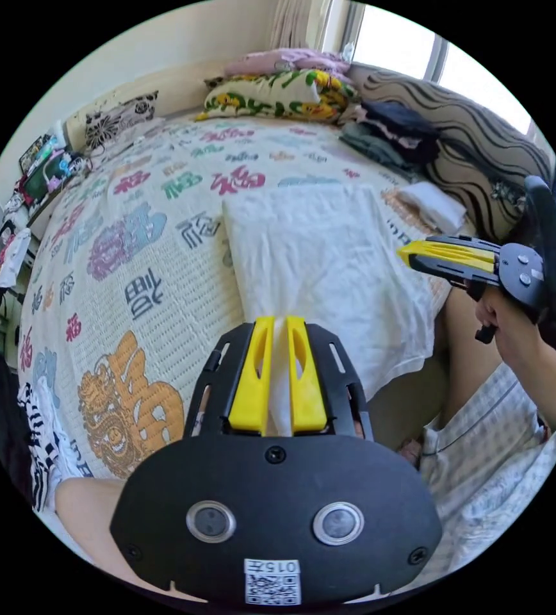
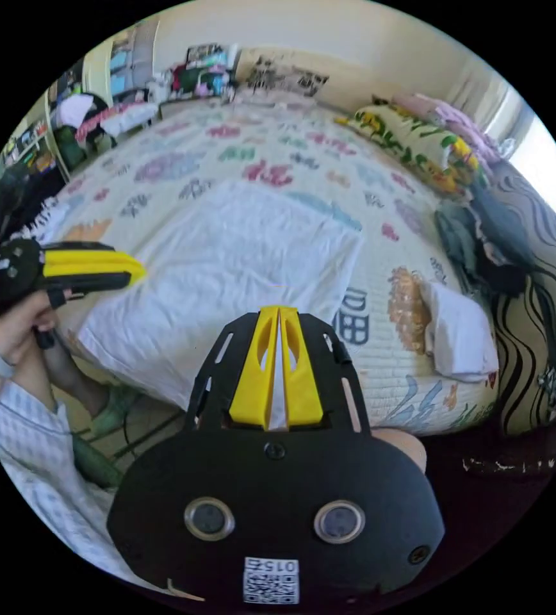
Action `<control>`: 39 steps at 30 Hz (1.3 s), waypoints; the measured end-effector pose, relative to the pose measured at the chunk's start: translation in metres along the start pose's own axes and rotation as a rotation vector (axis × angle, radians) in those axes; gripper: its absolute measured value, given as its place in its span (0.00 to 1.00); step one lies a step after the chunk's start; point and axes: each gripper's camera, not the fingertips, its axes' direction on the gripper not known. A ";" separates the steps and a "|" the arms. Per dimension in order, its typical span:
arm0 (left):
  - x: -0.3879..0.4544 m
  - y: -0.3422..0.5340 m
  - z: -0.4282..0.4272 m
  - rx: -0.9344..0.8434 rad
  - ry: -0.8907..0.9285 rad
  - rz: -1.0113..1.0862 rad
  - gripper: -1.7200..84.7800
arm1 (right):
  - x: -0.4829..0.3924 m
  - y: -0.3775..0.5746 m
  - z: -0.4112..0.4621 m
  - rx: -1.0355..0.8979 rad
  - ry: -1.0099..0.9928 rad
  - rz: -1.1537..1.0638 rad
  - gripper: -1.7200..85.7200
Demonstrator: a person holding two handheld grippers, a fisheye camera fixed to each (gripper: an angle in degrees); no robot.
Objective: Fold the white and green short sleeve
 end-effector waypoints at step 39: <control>-0.306 -0.184 0.142 0.026 0.539 -0.175 0.03 | 0.267 -0.160 0.155 -0.101 -0.827 0.285 0.07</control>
